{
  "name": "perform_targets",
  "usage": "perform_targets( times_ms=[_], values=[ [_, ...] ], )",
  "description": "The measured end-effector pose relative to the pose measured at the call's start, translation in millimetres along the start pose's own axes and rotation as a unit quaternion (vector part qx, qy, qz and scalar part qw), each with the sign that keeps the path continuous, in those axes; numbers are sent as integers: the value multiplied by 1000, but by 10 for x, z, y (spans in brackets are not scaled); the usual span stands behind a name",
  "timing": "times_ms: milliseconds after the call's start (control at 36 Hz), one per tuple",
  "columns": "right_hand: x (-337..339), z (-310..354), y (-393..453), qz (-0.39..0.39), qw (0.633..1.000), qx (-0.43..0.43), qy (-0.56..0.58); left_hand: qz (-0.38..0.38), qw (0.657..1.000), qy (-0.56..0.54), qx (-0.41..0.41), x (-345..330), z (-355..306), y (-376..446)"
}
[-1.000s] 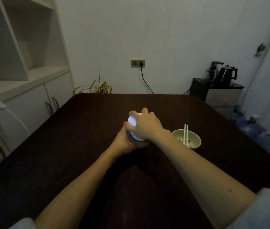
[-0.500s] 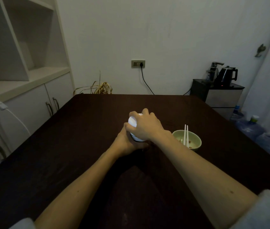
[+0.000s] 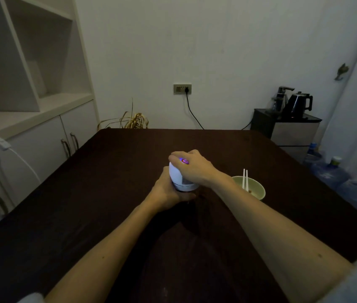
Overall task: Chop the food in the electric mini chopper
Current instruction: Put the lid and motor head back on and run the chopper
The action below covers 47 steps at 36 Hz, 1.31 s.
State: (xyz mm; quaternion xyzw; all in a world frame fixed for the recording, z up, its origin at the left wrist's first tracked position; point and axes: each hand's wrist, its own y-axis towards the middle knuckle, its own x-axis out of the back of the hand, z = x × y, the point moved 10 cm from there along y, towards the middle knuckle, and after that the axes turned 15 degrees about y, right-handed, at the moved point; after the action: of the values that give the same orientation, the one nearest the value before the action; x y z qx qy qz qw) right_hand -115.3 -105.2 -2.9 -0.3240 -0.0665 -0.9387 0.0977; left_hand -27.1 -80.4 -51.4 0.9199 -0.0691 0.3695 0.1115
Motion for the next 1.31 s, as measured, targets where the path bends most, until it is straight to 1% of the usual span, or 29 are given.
perform_targets(
  times_ms=[56, 111, 250, 361, 556, 611, 722, 833, 917, 1194, 1306],
  values=[
    [9, -7, -13, 14, 998, -16, 64, -4, 1000, -1, -8, 10, 1, -16],
    [24, -4, -18, 26, 996, -24, 78, -6, 1000, -4, -7, 19, 24, -26],
    [76, -37, -30, 22, 987, -60, 148, 0, 1000, -16, 6, 17, 35, -30],
    [48, -26, -32, 42, 986, -54, 151, -4, 1000, -10, -1, 22, 22, -32],
    [31, -29, -57, 55, 984, -46, 162, 5, 1000, -5, -16, 19, -22, -42],
    [42, -7, -77, 50, 986, -39, 157, 4, 1000, -4, -20, 26, -32, -47],
    [88, -13, -76, 38, 985, -37, 164, 6, 1000, -16, -2, 16, 10, -44],
    [117, -124, -87, 18, 970, -57, 234, 5, 999, -33, 8, 5, 48, -33],
    [100, -188, -97, 9, 961, -56, 272, 4, 999, -41, 8, -4, 64, -36],
    [76, -217, -79, 15, 961, -46, 273, 13, 999, -42, 2, -21, 49, -29],
    [74, -243, -62, 12, 958, -51, 283, 5, 999, -34, 6, -1, 47, -33]
  ],
)
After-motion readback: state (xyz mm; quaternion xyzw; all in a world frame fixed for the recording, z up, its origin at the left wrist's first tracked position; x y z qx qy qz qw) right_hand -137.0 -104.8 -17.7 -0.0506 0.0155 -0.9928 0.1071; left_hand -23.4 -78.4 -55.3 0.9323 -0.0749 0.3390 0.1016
